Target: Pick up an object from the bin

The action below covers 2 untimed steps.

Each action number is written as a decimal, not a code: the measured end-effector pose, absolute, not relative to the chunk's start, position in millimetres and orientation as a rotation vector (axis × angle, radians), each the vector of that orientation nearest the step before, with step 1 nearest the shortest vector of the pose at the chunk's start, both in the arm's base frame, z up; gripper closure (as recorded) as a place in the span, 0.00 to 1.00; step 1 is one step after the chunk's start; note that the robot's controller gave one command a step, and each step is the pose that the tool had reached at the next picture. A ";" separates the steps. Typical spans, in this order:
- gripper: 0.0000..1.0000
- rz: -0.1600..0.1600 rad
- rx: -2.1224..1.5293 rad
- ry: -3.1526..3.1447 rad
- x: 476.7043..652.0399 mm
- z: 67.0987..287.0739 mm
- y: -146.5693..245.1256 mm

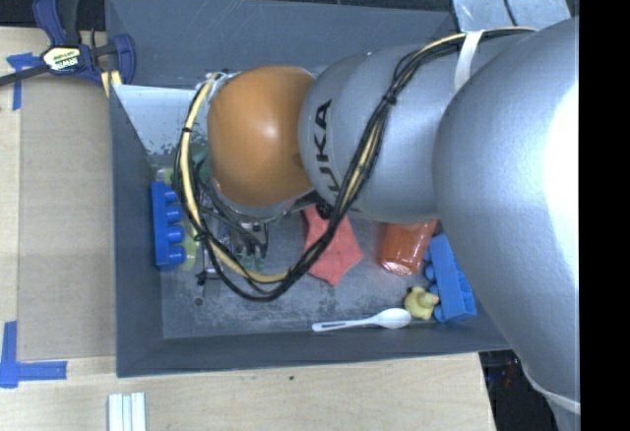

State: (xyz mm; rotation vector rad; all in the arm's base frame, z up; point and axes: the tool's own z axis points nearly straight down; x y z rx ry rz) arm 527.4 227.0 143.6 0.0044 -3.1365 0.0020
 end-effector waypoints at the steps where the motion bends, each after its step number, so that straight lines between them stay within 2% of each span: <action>1: 0.00 -0.001 0.000 -3.144 529.7 147.7 226.3; 2: 0.00 -0.002 0.002 -3.143 531.6 182.2 160.0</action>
Offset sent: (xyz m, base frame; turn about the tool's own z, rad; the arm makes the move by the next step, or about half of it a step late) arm 0.0076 -0.1357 0.0743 0.0091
